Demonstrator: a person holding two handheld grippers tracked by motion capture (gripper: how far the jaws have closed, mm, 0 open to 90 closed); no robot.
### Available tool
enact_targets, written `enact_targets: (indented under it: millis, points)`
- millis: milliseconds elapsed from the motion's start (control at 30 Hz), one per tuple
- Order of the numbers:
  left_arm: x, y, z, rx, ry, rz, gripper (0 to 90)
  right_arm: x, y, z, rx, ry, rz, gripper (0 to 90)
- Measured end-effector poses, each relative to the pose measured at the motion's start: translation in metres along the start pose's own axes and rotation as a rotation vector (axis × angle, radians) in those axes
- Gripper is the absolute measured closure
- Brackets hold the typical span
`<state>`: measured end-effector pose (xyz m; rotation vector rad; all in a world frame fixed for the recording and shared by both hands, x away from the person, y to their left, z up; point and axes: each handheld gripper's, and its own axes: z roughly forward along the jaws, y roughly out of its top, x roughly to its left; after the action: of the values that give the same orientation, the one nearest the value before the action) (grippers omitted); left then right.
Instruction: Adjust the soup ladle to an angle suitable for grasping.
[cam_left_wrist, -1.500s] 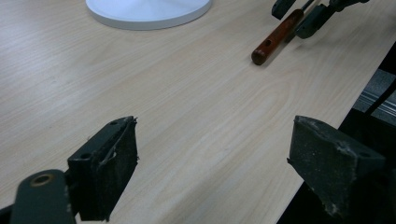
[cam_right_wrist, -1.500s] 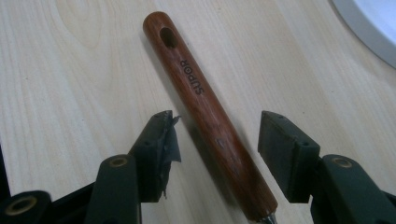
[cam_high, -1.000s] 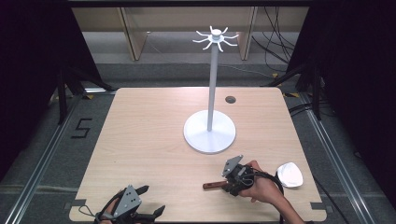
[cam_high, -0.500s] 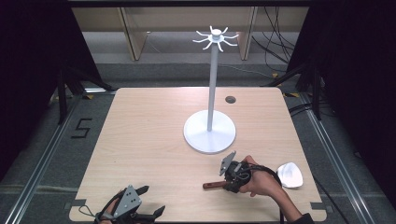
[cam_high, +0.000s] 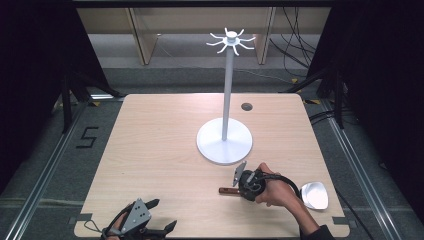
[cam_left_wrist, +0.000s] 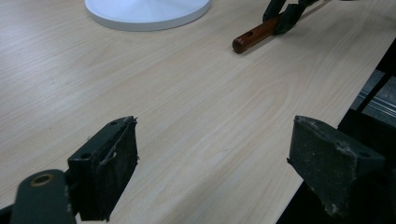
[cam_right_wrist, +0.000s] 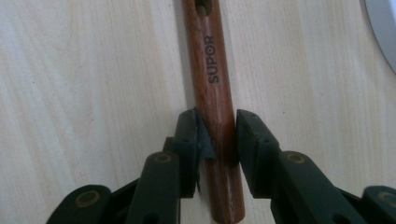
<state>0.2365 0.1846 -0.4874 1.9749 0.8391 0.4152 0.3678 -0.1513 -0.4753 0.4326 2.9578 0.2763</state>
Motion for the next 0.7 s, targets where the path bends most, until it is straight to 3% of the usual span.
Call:
enact_targets:
  millis: [67,133,167,200,300,333,367,400,433,467,500,533,567,633,667,700]
  points:
    - [0.0004,0.0002,-0.0007,0.014,0.004,0.015,14.9,-0.0016,0.0015,0.0011,-0.007,0.003,-0.024,72.8]
    - [0.0001,0.0004,0.0003,-0.008,-0.007,0.020,14.8,0.0003,0.0016,0.0003,-0.004,0.002,-0.008,73.5]
    - [-0.0016,-0.0001,0.0008,-0.012,-0.006,-0.015,14.9,0.0007,0.0023,0.0002,0.005,0.002,-0.005,73.6]
    - [0.0001,0.0002,-0.0004,0.008,0.003,0.008,14.9,-0.0016,0.0032,0.0013,0.002,0.018,-0.037,73.6]
    - [-0.0012,-0.0003,0.0001,0.002,-0.007,0.000,14.9,-0.0005,0.0029,0.0007,0.012,0.013,-0.015,73.6]
    - [-0.0003,0.0001,-0.0001,0.002,-0.005,0.010,14.9,-0.0018,0.0032,0.0010,0.000,0.020,-0.033,73.6]
    - [0.0003,0.0006,0.0006,-0.010,-0.006,0.020,14.9,-0.0012,0.0034,0.0003,0.011,0.019,-0.014,73.6]
    - [0.0010,0.0008,-0.0003,0.004,-0.005,0.032,14.9,-0.0035,0.0038,0.0013,0.016,0.033,-0.035,73.6]
    - [-0.0012,-0.0001,0.0002,0.002,-0.006,0.001,14.9,-0.0037,0.0040,0.0017,0.017,0.033,-0.037,73.6]
    - [-0.0014,-0.0003,0.0005,0.001,-0.007,-0.002,14.9,-0.0029,0.0043,0.0012,0.021,0.028,-0.030,73.6]
    - [-0.0007,-0.0003,0.0002,0.007,-0.003,0.004,14.9,-0.0009,0.0040,0.0005,0.018,0.019,-0.005,73.7]
    - [0.0000,0.0002,0.0001,0.005,-0.001,0.013,14.9,-0.0035,0.0053,0.0011,0.028,0.019,-0.051,73.6]
    - [0.0011,0.0008,-0.0002,0.005,-0.002,0.034,14.9,-0.0016,0.0069,0.0012,0.030,0.012,-0.032,73.6]
    - [-0.0014,-0.0002,0.0001,0.001,-0.006,0.004,14.9,-0.0036,0.0077,0.0023,0.038,0.028,-0.062,73.7]
    - [-0.0010,-0.0002,-0.0001,0.002,-0.007,0.009,14.9,-0.0018,0.0083,0.0017,0.038,0.009,-0.055,73.7]
    - [-0.0009,-0.0002,0.0001,0.000,-0.007,0.003,14.9,-0.0009,0.0093,0.0012,0.039,0.018,-0.042,73.8]
